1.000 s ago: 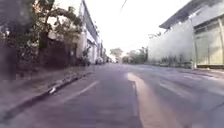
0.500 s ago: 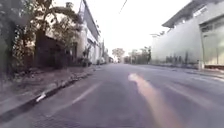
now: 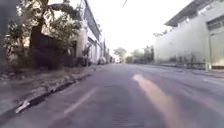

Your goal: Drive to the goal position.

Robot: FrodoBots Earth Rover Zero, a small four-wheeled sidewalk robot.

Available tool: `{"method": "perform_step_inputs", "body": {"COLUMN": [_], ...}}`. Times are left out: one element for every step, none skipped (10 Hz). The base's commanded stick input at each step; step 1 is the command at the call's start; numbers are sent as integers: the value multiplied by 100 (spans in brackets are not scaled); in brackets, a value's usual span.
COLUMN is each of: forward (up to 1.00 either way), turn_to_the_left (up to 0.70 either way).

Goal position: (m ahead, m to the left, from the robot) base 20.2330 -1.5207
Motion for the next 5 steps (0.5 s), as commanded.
{"method": "perform_step_inputs", "body": {"forward": [100, 100, 100, 100, 100], "turn_to_the_left": [0, 0, 0, 0, 0]}}
